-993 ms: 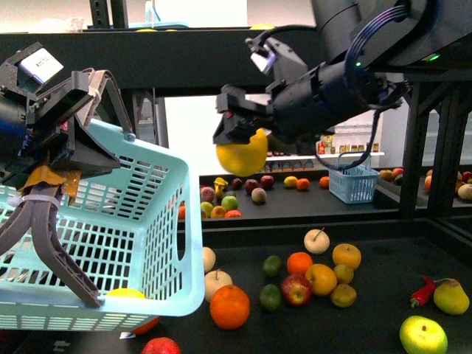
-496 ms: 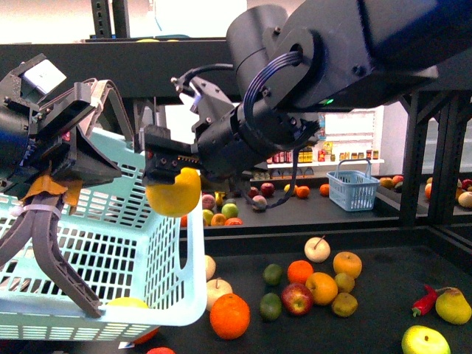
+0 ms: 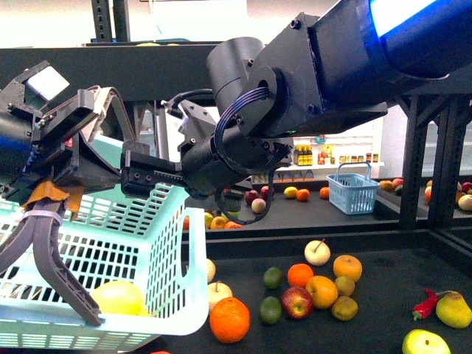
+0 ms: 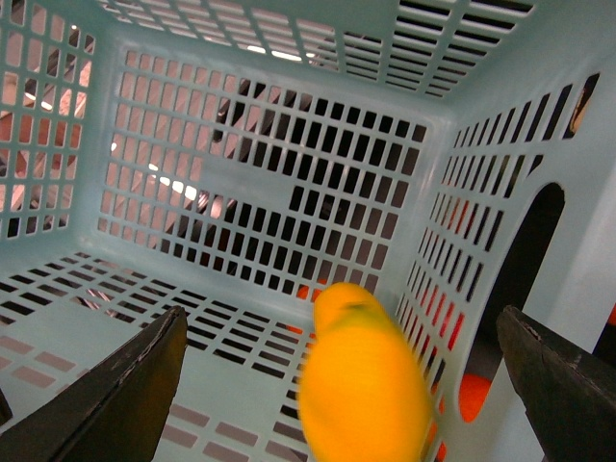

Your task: Pick lemon from shelf

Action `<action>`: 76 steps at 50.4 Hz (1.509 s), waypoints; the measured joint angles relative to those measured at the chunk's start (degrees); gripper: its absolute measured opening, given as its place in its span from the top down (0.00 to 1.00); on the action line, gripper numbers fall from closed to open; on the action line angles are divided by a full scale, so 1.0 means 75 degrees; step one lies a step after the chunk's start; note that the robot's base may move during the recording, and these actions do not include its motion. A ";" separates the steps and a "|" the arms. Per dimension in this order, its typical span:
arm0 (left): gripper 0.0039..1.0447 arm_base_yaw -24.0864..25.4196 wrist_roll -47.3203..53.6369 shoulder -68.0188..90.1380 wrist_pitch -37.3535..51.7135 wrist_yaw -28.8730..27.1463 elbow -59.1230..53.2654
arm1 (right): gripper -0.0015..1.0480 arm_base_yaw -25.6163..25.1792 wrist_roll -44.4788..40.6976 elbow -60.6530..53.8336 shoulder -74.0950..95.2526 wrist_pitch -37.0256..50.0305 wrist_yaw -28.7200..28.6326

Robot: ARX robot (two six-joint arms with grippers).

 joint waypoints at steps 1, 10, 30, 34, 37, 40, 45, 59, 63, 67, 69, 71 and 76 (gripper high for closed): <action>0.87 0.0000 -0.0006 0.0000 0.0000 0.0015 -0.0003 | 0.07 -0.0017 0.0003 0.0012 0.0000 0.0015 0.0017; 0.87 0.0000 0.0026 0.0000 0.0000 0.0012 -0.0009 | 0.07 -0.0356 0.0017 -0.0105 -0.0137 0.0341 0.0385; 0.87 0.0000 -0.0003 0.0000 0.0000 0.0032 -0.0009 | 0.07 -0.2372 -0.0813 -0.4881 -0.4645 0.3314 0.2171; 0.87 0.0000 0.0000 0.0000 0.0000 0.0055 -0.0012 | 0.07 -0.2398 -0.0836 -0.6033 -0.5476 0.3620 0.2162; 0.87 0.0000 -0.0003 0.0000 0.0000 0.0058 -0.0009 | 0.07 -0.2407 -0.0848 -0.6974 -0.6146 0.3853 0.2238; 0.87 0.0000 -0.0006 0.0000 0.0000 0.0055 -0.0012 | 0.07 -0.2404 -0.0898 -0.7734 -0.6697 0.4118 0.2273; 0.87 0.0000 -0.0003 0.0000 0.0000 0.0020 -0.0012 | 0.07 -0.2343 -0.0991 -0.9014 -0.7720 0.4529 0.2591; 0.87 0.0000 -0.0006 0.0000 0.0000 0.0003 -0.0012 | 0.07 -0.1944 -0.0778 -1.1471 -1.0378 0.4412 0.4188; 0.87 0.0000 -0.0006 0.0000 0.0000 0.0012 -0.0012 | 0.11 -0.1964 -0.0845 -1.2027 -1.1033 0.4261 0.4409; 0.87 0.0000 -0.0003 0.0000 0.0000 0.0026 -0.0012 | 0.22 -0.2133 -0.1110 -1.2444 -1.1433 0.4173 0.3891; 0.87 -0.0003 -0.0003 0.0000 0.0000 0.0026 -0.0012 | 0.28 -0.2224 -0.1192 -1.2625 -1.1605 0.4173 0.3733; 0.87 -0.0009 0.0003 0.0000 0.0000 0.0029 -0.0012 | 0.33 -0.2299 -0.1241 -1.2747 -1.1724 0.4173 0.3643; 0.87 -0.0009 -0.0003 0.0000 0.0000 0.0029 -0.0012 | 0.48 -0.2509 -0.1309 -1.3056 -1.2053 0.4173 0.3445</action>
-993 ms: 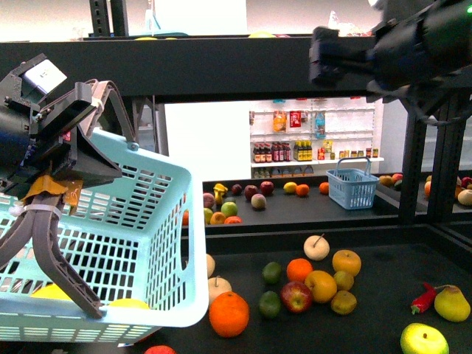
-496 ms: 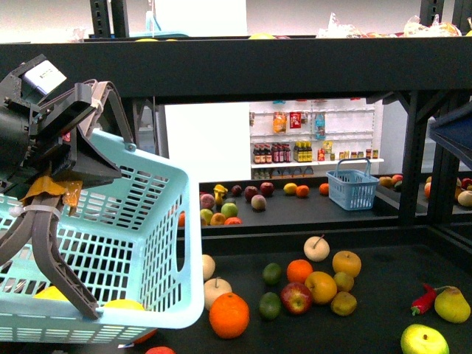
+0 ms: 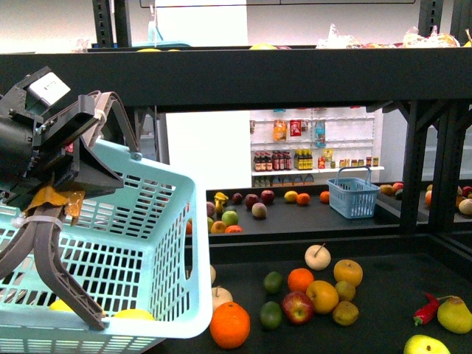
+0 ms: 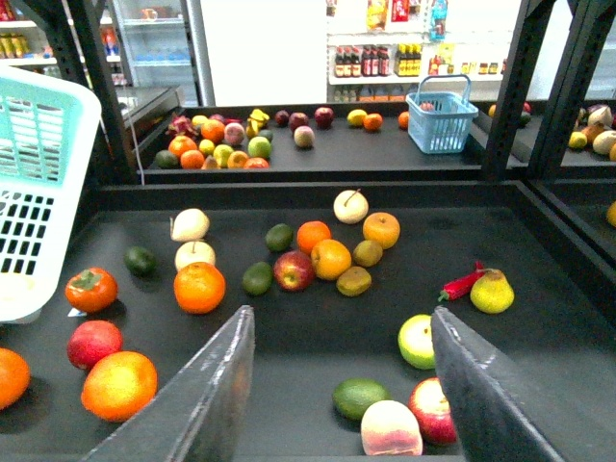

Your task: Pick lemon from shelf

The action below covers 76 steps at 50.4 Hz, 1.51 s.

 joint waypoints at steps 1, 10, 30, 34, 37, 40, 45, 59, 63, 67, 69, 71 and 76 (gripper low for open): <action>0.87 0.0003 -0.0003 0.0000 0.0000 0.0000 0.0000 | 0.51 -0.0041 -0.0017 -0.0052 -0.0070 -0.0003 -0.0052; 0.87 0.0000 0.0006 0.0000 0.0000 -0.0012 0.0000 | 0.80 -0.0396 -0.0079 -0.0507 -0.0609 -0.0111 -0.0423; 0.87 0.0000 0.0000 0.0000 0.0000 0.0000 0.0000 | 0.98 -0.1137 -0.0114 -0.1055 -0.1682 -0.0621 -0.1096; 0.87 0.0000 0.0003 0.0000 0.0000 0.0000 0.0000 | 0.98 -0.1139 -0.0114 -0.1137 -0.1897 -0.0746 -0.1096; 0.87 0.0000 0.0003 0.0000 0.0000 -0.0003 0.0000 | 0.98 -0.1139 -0.0114 -0.1186 -0.2020 -0.0839 -0.1099; 0.87 0.0003 0.0000 0.0000 0.0000 -0.0003 0.0000 | 0.98 -0.1139 -0.0114 -0.1239 -0.2168 -0.0938 -0.1099; 0.87 0.0003 0.0003 0.0000 0.0000 -0.0006 0.0000 | 0.98 -0.1139 -0.0117 -0.1294 -0.2378 -0.1096 -0.1099; 0.87 0.0003 0.0000 0.0000 0.0000 0.0000 0.0000 | 0.98 -0.1139 -0.0122 -0.1460 -0.2940 -0.1329 -0.1099; 0.87 0.0003 0.0000 0.0000 0.0000 -0.0003 0.0000 | 0.98 -0.1139 -0.0119 -0.1460 -0.3107 -0.1498 -0.1099; 0.87 0.0000 0.0000 0.0000 0.0000 -0.0003 0.0000 | 0.98 -0.1139 -0.0119 -0.1457 -0.3305 -0.1696 -0.1099; 0.87 0.0000 0.0000 0.0000 0.0000 -0.0003 0.0000 | 0.98 -0.1139 -0.0125 -0.1457 -0.3719 -0.2224 -0.1099; 0.87 0.0000 0.0000 0.0000 0.0000 0.0000 0.0000 | 0.98 -0.1139 -0.0122 -0.1457 -0.4010 -0.2661 -0.1096; 0.87 0.0003 0.0003 0.0000 0.0000 -0.0035 0.0000 | 0.98 -0.1139 -0.0125 -0.1457 -0.4529 -0.2967 -0.1105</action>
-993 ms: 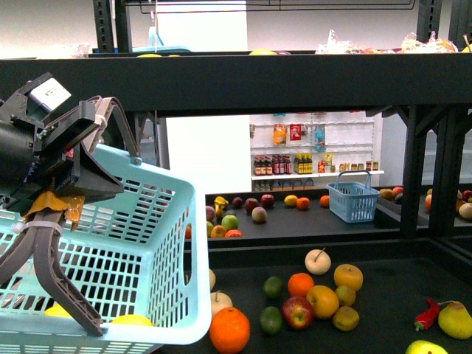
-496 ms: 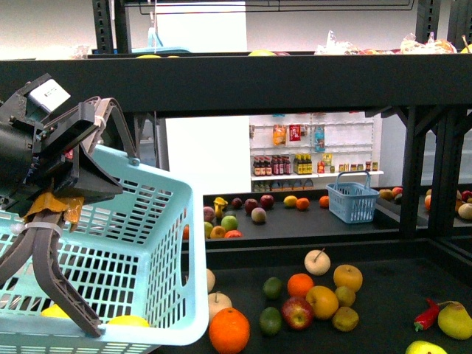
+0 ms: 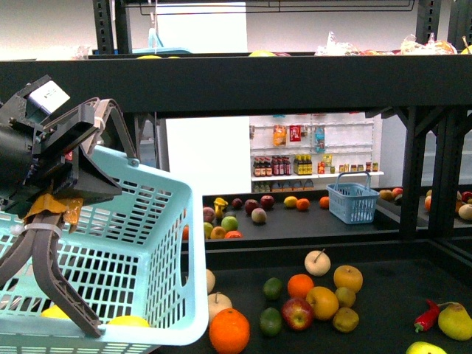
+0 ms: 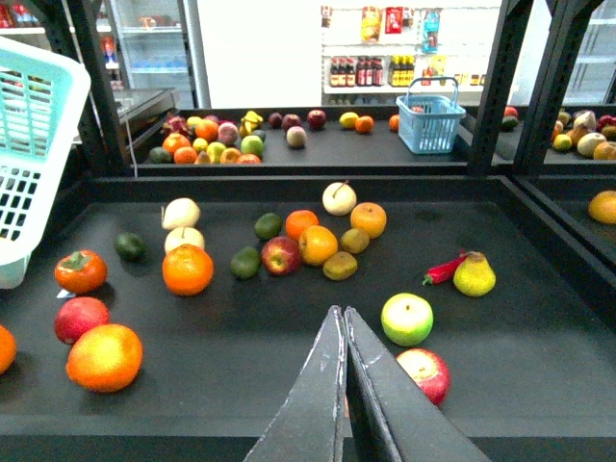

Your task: Pick lemon from shelf

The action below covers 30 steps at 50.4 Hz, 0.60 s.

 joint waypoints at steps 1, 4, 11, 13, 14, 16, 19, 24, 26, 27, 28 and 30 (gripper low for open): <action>0.87 0.0000 -0.0003 0.0000 0.0000 0.0006 0.0000 | 0.98 0.0000 0.0000 0.0000 -0.0029 -0.0006 0.0006; 0.87 -0.0003 -0.0012 0.0000 0.0000 0.0035 0.0000 | 0.98 0.0000 -0.0003 0.0000 -0.0041 -0.0017 0.0000; 0.87 -0.0003 -0.0006 0.0000 0.0000 0.0029 0.0000 | 0.98 0.0000 0.0000 0.0000 -0.0044 -0.0029 0.0003; 0.87 0.0000 -0.0015 0.0000 0.0000 0.0032 0.0000 | 0.98 0.0000 0.0000 0.0000 -0.0044 -0.0032 0.0012; 0.87 -0.0003 -0.0020 0.0000 0.0000 0.0038 0.0000 | 0.98 0.0000 0.0000 0.0000 -0.0044 -0.0032 0.0009; 0.87 -0.0003 -0.0017 0.0000 0.0000 0.0041 0.0000 | 0.98 0.0000 0.0000 0.0000 -0.0044 -0.0032 0.0009; 0.87 -0.0003 0.0000 0.0000 0.0000 0.0032 0.0000 | 0.89 0.0000 -0.0006 0.0000 -0.0044 -0.0035 0.0006; 0.87 -0.0003 -0.0038 0.0000 0.0006 0.0044 -0.0003 | 0.71 0.0000 -0.0006 0.0000 -0.0044 -0.0035 0.0006; 0.87 -0.0003 -0.0207 0.0000 0.0294 0.0146 -0.0096 | 0.64 0.0000 -0.0006 0.0000 -0.0044 -0.0032 0.0006; 0.87 -0.0003 -0.0405 0.0000 0.0565 0.0204 -0.0178 | 0.62 0.0000 -0.0006 0.0000 -0.0044 -0.0035 0.0003; 0.87 -0.0003 -0.0615 0.0000 0.0793 0.0216 -0.0251 | 0.59 0.0000 -0.0006 0.0000 -0.0044 -0.0032 0.0006; 0.87 0.0000 -0.1037 0.0000 0.1093 0.0134 -0.0318 | 0.52 0.0000 -0.0006 0.0000 -0.0044 -0.0035 0.0006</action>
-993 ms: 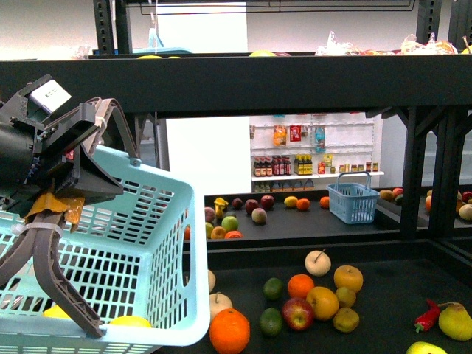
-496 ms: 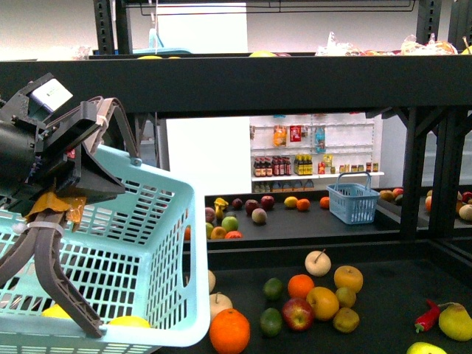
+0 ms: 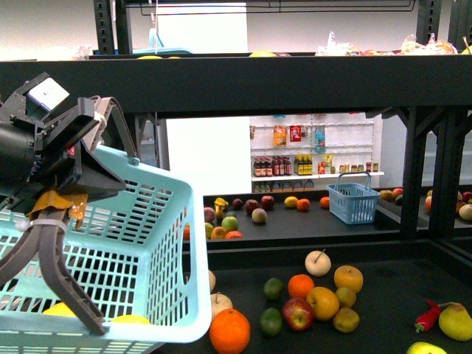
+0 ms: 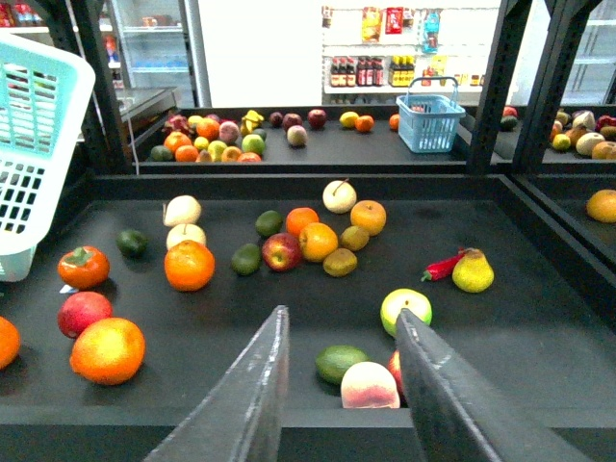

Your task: Pick lemon from shelf

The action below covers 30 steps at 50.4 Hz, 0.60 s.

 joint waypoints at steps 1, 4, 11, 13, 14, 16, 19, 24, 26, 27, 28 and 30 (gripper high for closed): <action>0.87 0.0000 -0.0073 0.0000 0.0041 -0.0015 -0.0003 | 0.49 0.0000 0.0000 0.0000 0.0000 0.0003 -0.0003; 0.88 0.0020 -0.0376 0.0000 0.0149 -0.0052 -0.0012 | 0.41 0.0000 0.0000 0.0000 0.0000 0.0000 0.0000; 0.88 0.0035 -0.0804 -0.0003 0.0163 -0.0108 -0.0015 | 0.20 0.0000 0.0000 0.0000 -0.0003 0.0000 -0.0003; 0.88 0.0044 -0.0933 0.0000 0.0163 -0.0166 -0.0015 | 0.13 0.0000 0.0000 0.0000 -0.0003 0.0000 -0.0003; 0.88 0.0055 -0.1005 0.0000 0.0163 -0.0224 -0.0015 | 0.12 0.0000 0.0000 0.0000 -0.0003 0.0000 -0.0003; 0.88 0.0102 -0.1131 0.0000 0.0166 -0.0353 -0.0015 | 0.06 0.0000 0.0003 0.0000 -0.0003 0.0000 0.0000; 0.88 0.0265 -0.1338 -0.0003 0.0198 -0.0676 -0.0012 | 0.08 0.0000 0.0000 0.0000 -0.0003 0.0000 0.0000; 0.87 0.0673 -0.1880 -0.0003 0.0338 -0.1332 0.0003 | 0.07 0.0000 0.0000 0.0000 -0.0003 0.0000 -0.0003; 0.87 0.0866 -0.2081 -0.0003 0.0338 -0.1609 0.0029 | 0.07 0.0000 0.0000 0.0000 -0.0003 0.0000 -0.0003; 0.87 0.0968 -0.2183 0.0000 0.0350 -0.1749 0.0052 | 0.07 0.0000 0.0000 0.0000 -0.0003 0.0000 0.0000; 0.87 0.1072 -0.2259 -0.0003 0.0382 -0.1886 0.0064 | 0.07 0.0000 0.0000 0.0000 -0.0003 0.0000 0.0000; 0.88 0.1387 -0.2524 -0.0015 0.0437 -0.2232 0.0090 | 0.07 0.0000 0.0000 0.0000 -0.0003 0.0000 0.0000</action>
